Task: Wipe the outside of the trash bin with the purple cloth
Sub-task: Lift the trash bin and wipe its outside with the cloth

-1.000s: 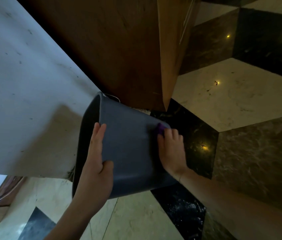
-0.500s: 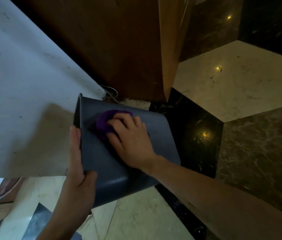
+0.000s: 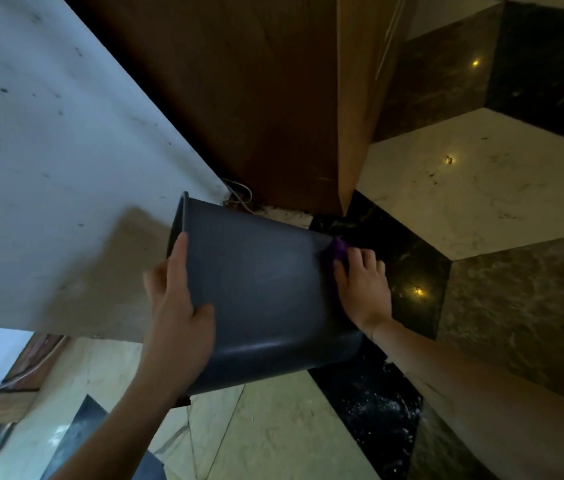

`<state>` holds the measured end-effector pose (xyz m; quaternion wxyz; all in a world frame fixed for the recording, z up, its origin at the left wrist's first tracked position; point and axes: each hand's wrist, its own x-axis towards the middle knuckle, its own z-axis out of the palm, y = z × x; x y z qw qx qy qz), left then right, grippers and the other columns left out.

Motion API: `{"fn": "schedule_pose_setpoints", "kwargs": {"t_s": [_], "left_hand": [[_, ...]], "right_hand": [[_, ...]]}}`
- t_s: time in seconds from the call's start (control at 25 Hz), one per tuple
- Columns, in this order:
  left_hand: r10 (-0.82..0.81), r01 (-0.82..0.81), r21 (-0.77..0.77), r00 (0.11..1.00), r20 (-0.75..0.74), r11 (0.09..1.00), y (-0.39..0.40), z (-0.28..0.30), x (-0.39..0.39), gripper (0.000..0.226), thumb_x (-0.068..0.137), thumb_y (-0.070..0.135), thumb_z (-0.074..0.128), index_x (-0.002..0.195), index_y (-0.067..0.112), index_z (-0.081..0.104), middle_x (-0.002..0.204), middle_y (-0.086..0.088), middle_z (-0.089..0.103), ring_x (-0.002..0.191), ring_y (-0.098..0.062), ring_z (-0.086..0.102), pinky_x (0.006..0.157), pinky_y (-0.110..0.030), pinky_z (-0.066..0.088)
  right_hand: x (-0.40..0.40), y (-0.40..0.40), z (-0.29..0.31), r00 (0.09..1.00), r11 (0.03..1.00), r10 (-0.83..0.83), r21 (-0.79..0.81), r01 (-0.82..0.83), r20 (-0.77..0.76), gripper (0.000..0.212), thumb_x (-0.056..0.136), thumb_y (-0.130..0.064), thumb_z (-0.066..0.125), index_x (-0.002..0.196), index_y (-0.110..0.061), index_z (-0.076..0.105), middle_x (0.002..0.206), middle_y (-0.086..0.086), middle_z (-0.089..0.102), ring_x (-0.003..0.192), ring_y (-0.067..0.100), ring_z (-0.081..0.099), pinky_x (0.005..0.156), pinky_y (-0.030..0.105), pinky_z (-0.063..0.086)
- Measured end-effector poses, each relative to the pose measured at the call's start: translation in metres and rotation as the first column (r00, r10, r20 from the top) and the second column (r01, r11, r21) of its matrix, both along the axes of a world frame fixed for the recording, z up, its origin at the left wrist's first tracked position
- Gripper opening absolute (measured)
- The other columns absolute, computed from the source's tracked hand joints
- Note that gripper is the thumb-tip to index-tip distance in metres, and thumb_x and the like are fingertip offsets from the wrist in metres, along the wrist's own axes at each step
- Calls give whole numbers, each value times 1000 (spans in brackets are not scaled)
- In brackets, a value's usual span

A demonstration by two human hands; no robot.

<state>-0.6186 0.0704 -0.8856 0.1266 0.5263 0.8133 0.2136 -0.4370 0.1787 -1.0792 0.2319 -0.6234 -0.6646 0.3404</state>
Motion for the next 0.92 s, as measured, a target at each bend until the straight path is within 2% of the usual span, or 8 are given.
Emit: {"fn": "schedule_pose_setpoints", "kwargs": {"t_s": [0.08,0.2,0.28,0.36,0.44,0.52,0.72,0.92], "left_hand": [[49,-51,-17,994,-96,999,19,10,-6,70,87,14,50,147,35,19,119,3,26,80,-7,47,59,-23,43],[207,-251,-182,951,-229,951,74,19,-33,61,86,43,46,140,16,37,124,-13,47,89,-36,59,71,-38,45],[332,-354,-262,935,-125,898,112,22,-49,56,89,46,46,125,4,54,110,-15,61,81,-32,58,70,-36,46],[418,-403,-321,908,-23,857,133,18,-55,53,93,45,47,125,3,55,109,-11,63,76,-27,57,74,-37,52],[416,-443,-322,896,-155,836,137,9,-51,51,95,47,43,121,6,55,98,-10,61,74,-27,58,67,-35,51],[393,-453,-215,879,-271,865,132,2,-39,49,95,51,39,114,9,57,90,-10,58,79,-32,61,65,-35,48],[333,-339,10,918,-214,941,115,11,-17,50,98,52,33,89,10,59,89,-13,62,80,-35,59,66,-38,45],[67,-22,289,987,-145,957,68,20,-4,57,100,52,35,51,23,31,43,7,35,36,-4,44,36,-16,28]], "right_hand": [[11,-11,-7,1000,999,-26,-37,27,13,34,101,-43,36,122,-19,50,126,11,55,110,34,52,88,45,46],[18,-25,-9,999,997,-39,-62,39,0,36,100,-43,36,120,-17,51,123,12,56,108,35,53,89,45,46],[16,-30,-4,999,997,-31,-67,32,6,38,99,-44,34,120,-17,51,121,10,56,108,34,53,88,45,47],[15,-35,-1,1000,998,1,-63,0,1,36,100,-45,34,121,-19,50,120,8,55,108,32,53,88,45,48],[15,-39,1,999,996,21,-81,-23,-27,33,102,-44,35,120,-21,49,120,7,54,109,31,53,89,44,47],[18,-41,1,997,992,-10,-125,1,-71,30,102,-42,36,117,-20,48,120,8,54,111,32,52,89,43,45],[25,-32,14,964,975,-159,-190,118,-214,33,103,-36,41,122,-11,49,125,16,53,114,38,52,93,48,45],[27,-16,33,862,937,-343,-203,284,-374,37,104,-35,40,129,-9,47,130,18,51,117,39,50,95,44,41]]}}
